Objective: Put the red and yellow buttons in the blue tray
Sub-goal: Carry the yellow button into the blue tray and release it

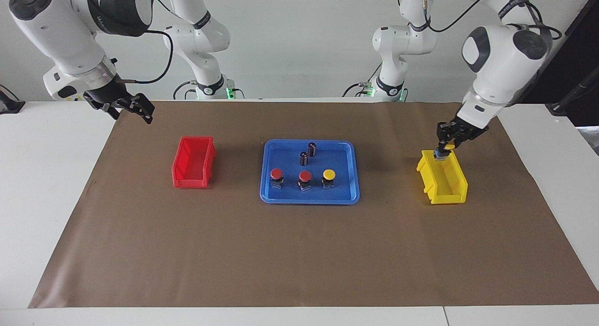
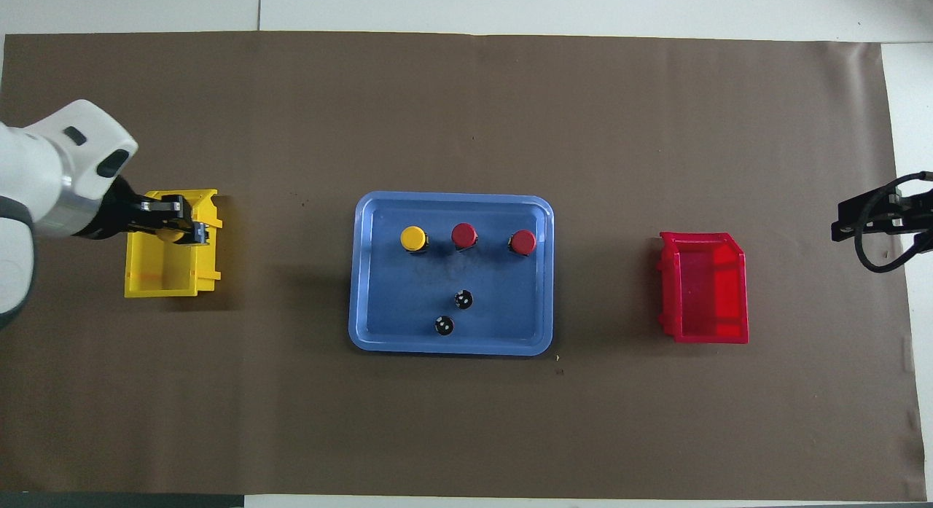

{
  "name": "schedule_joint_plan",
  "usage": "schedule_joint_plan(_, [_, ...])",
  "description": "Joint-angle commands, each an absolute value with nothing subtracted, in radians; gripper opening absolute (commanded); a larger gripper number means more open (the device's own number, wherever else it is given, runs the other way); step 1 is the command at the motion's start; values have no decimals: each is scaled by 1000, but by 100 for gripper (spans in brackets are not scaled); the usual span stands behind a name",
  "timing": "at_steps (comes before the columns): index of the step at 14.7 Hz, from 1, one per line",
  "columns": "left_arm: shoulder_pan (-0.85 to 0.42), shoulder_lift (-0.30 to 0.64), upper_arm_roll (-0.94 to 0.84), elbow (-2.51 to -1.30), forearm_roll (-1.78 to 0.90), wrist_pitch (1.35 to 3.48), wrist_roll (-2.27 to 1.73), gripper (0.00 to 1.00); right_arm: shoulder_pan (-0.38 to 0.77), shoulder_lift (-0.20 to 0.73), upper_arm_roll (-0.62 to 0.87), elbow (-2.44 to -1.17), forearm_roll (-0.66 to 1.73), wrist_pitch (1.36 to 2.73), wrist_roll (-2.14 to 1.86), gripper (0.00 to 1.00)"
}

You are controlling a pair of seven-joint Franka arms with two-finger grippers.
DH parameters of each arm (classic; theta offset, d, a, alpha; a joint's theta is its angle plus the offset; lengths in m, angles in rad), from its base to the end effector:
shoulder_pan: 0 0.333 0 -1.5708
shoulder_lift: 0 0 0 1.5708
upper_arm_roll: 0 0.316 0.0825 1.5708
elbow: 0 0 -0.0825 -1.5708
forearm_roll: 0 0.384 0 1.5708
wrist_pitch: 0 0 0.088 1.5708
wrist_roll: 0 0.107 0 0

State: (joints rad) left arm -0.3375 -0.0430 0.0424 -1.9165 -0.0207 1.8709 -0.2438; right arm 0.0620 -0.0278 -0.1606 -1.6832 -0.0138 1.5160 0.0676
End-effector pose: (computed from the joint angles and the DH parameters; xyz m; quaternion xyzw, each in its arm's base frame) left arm 0.5237 -0.1605 0.5093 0.9997 -0.0226 -0.0041 0.0100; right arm 0.5328 -0.0553 0.5825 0.9941 -0.0825 -0.0699 0.0036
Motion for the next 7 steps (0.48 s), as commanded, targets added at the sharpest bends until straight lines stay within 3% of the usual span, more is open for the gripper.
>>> schedule_joint_plan(1, [-529,40,52,-1949,-23,1987,-420,1,66,-32,-153,-1690,-9,1506,43,100])
schedule_joint_plan(7, [-655,149,52,-1988,-23,2172,-598,1,80,-32,-155,-1690,-8,1506,43,100])
